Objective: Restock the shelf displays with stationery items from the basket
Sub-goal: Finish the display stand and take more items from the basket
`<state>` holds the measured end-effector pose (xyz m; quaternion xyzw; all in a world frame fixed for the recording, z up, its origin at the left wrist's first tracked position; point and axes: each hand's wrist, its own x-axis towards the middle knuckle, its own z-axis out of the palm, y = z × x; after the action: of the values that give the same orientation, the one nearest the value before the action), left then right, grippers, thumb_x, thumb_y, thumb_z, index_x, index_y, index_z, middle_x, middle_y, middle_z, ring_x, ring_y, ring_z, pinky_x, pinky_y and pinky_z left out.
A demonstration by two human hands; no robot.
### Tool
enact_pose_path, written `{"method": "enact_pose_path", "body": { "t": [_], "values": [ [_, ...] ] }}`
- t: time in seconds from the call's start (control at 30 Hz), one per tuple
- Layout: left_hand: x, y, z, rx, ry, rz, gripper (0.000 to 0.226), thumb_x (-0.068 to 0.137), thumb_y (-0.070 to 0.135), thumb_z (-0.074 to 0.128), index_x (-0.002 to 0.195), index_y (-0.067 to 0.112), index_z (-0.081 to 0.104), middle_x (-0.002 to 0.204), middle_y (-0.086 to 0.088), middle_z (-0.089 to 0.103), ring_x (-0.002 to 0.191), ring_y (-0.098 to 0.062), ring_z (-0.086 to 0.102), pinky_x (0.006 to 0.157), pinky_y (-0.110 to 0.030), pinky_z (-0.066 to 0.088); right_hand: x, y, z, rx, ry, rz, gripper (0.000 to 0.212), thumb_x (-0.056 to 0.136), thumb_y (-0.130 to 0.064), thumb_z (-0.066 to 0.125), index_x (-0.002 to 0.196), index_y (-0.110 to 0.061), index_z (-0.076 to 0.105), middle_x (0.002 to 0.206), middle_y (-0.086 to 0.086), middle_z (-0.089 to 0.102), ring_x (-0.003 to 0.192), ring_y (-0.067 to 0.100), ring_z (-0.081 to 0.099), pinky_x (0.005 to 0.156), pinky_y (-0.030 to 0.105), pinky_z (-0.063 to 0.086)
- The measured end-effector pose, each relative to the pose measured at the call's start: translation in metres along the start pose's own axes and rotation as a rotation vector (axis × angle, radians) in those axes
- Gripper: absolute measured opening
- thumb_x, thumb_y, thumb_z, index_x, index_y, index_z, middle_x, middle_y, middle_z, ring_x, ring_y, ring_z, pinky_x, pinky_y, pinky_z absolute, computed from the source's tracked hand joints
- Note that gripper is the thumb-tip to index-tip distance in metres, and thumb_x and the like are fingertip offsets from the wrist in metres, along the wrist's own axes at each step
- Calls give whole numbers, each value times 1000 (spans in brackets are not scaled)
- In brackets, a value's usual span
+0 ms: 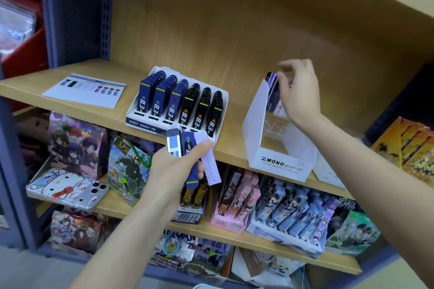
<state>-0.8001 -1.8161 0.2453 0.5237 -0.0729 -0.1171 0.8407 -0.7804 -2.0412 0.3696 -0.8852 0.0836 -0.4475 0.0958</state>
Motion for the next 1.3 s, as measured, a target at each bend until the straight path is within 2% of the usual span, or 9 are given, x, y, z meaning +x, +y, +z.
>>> {"method": "enact_pose_path", "body": {
  "t": [0.07,0.13,0.33,0.53,0.67,0.77,0.97,1.13,1.3],
  "values": [
    [0,0,2,4,22,-8,12,85,19,69,81,8,65,49,-3,51,42,-14,43,39,-21,34,-26,-15,-2,178,24,-14,16,96,-14,46,107,-13,58,102,-3,51,76,5,50,82,34,46],
    [0,-1,3,6,42,0,12,85,19,69,76,12,64,48,-3,50,44,-15,43,39,-21,34,-59,-31,-8,313,-79,-6,9,97,-16,46,98,-17,55,85,-11,52,70,2,47,71,24,43],
    [-1,-6,7,51,55,-11,14,84,22,71,76,12,63,46,-1,53,42,-14,44,42,-23,37,-133,-65,-13,482,-759,171,12,94,-32,54,96,-21,60,87,-8,65,71,-1,55,66,9,42],
    [-6,-7,10,127,-8,30,21,84,21,70,89,2,64,47,-3,53,42,-14,46,42,-20,40,-141,-62,-16,554,-852,290,12,88,-18,66,89,-18,54,80,0,64,66,5,62,61,17,51],
    [-11,-4,14,96,-77,-41,25,87,30,63,83,5,60,49,2,54,41,-10,46,38,-18,37,-129,-47,-40,656,-694,404,37,84,-2,67,98,-22,40,102,8,62,67,9,69,56,18,52],
    [-13,-4,18,86,-135,-128,33,88,39,57,81,7,56,56,-1,55,43,-12,45,43,-22,39,-107,-31,-59,690,-468,417,42,85,3,64,110,-14,34,104,10,60,64,6,68,52,15,51],
    [-16,-11,26,130,-174,-242,31,91,37,56,83,7,54,53,0,54,42,-12,46,37,-18,37,-48,28,-68,399,-60,362,9,100,-18,42,106,-12,41,100,11,64,70,11,66,59,12,50],
    [-13,-16,29,127,-170,-253,25,92,32,56,83,9,55,56,-1,57,41,-12,47,37,-19,38,-11,54,-60,256,13,274,7,99,-16,42,104,-10,43,89,1,57,79,23,66,69,22,50],
    [-9,-19,29,153,-163,-258,27,92,34,57,83,8,55,57,-2,57,42,-12,48,40,-21,41,7,69,-47,125,-80,201,19,96,-9,47,114,-4,47,96,5,53,83,25,56,74,33,49]
  ]
}}
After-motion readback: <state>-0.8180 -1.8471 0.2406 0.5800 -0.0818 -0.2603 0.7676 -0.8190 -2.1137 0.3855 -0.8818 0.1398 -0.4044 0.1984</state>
